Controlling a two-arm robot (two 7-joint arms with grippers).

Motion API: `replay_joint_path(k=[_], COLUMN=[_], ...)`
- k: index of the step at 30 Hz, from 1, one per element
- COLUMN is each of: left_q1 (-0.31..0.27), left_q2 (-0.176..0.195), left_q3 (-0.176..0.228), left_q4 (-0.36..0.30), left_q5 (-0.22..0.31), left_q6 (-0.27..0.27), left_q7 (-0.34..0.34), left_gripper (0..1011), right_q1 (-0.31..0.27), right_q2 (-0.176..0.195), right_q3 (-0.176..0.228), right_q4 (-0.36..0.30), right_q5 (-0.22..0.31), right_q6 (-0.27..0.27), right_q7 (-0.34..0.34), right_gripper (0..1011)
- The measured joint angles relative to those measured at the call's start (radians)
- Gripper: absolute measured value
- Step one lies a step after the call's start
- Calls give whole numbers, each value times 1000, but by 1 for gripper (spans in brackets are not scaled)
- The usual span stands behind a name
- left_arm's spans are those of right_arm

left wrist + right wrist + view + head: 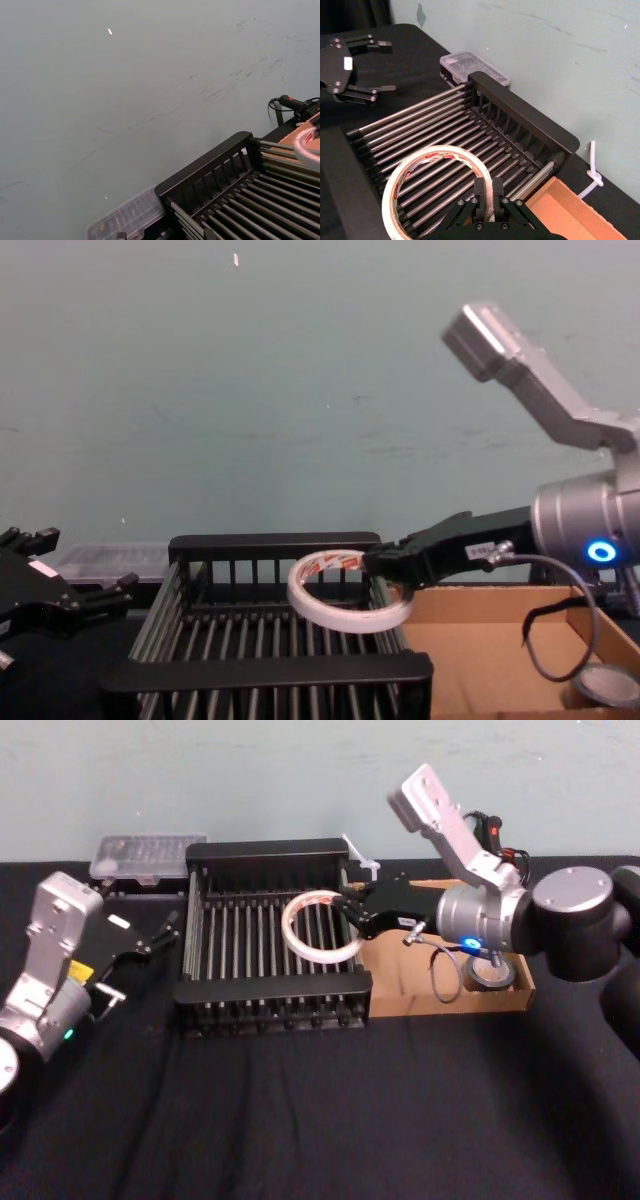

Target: Pick up the white tape and place it into the black box , Pick up the silver tape and place it into the brown box.

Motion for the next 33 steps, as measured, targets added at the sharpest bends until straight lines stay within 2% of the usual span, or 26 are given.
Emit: replay_joint_path(k=[6, 11, 28, 31, 33], left_q1=[0, 0, 0, 0, 0], left_q2=[0, 0, 0, 0, 0], left_q3=[0, 0, 0, 0, 0], left_q4=[0, 0, 0, 0, 0], left_q5=[0, 0, 0, 0, 0], left_q6=[0, 0, 0, 0, 0], left_q7=[0, 0, 0, 0, 0], left_gripper=[1001, 1002, 1001, 1001, 1001], right_q1=[39, 50, 50, 49, 49], right_q2=[-43, -61, -64, -64, -63], right_q3=[-12, -14, -12, -12, -12], right_q4=[83, 112, 115, 115, 114], right_q5=[-24, -31, -32, -32, -32], right_q6=[-13, -21, -26, -25, -25], right_q7=[5, 10, 12, 12, 12], right_gripper=[101, 101, 101, 136, 204])
